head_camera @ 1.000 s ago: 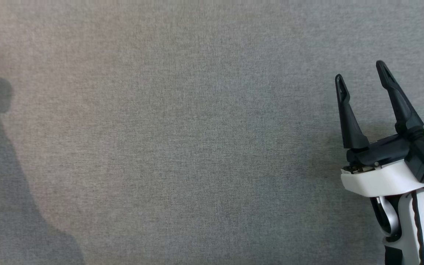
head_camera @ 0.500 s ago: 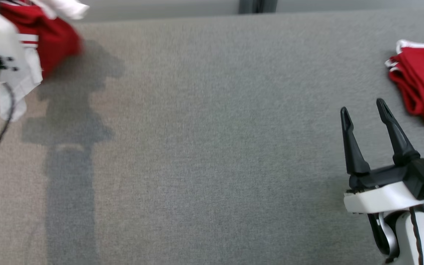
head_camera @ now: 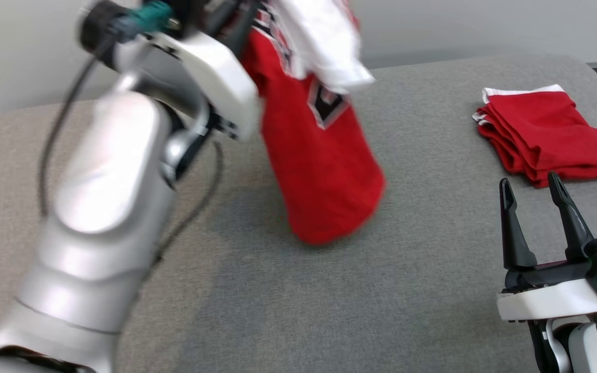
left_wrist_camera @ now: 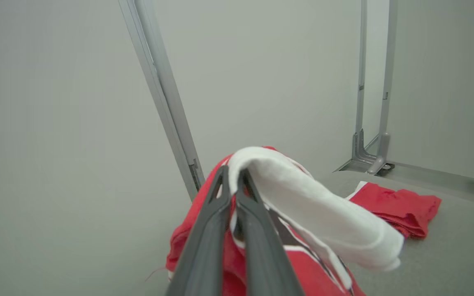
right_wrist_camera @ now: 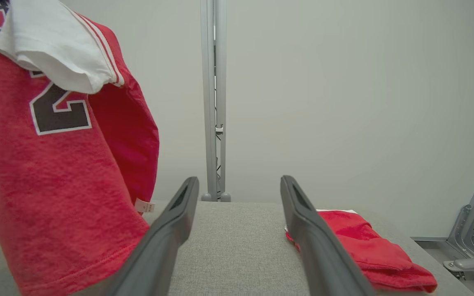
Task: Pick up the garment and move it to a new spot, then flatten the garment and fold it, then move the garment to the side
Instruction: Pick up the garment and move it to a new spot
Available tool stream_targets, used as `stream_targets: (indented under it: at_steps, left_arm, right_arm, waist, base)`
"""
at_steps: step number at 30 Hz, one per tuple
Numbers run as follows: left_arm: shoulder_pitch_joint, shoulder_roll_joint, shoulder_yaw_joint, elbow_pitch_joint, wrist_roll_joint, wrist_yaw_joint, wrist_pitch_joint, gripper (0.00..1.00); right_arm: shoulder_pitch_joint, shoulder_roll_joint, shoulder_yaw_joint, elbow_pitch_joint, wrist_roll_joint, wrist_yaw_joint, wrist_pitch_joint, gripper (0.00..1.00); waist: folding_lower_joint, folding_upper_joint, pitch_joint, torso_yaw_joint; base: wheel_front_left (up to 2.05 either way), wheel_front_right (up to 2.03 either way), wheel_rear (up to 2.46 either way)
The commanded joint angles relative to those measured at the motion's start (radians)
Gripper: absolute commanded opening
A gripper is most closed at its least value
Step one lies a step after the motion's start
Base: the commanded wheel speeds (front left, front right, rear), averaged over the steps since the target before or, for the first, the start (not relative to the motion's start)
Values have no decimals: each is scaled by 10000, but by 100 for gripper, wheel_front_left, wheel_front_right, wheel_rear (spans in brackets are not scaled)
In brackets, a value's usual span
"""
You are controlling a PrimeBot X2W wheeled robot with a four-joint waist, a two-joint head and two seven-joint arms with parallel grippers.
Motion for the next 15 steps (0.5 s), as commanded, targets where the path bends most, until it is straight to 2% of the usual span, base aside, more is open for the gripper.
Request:
stream_targets:
  at_steps: [1, 7, 11, 15]
  left_arm:
    - [361, -231, -36, -132, -198, 168, -93, 0]
    - [1576, -753, -446, 274, -529, 779, -574, 0]
    - [2119, -765, -484, 979, -514, 1117, -923, 0]
    - [2450, -500, -233, 1919, -418, 1558, -1540, 0]
  right_arm:
    - [-4, -32, 9, 56, 76, -1, -104, 100]
    - [-280, -36, 229, 281, 331, -3, -195, 100]
    - [-392, -34, 181, 404, 376, -3, -210, 100]
    - [-436, -32, 64, 598, 437, -1, -264, 100]
  waist:
    - [0, 0, 128, -152]
    - [0, 0, 546, -586]
    - [0, 0, 694, -701]
    - [0, 0, 825, -752]
  base:
    - [0, 0, 0]
    - [0, 0, 0]
    - [0, 0, 0]
    - [0, 0, 0]
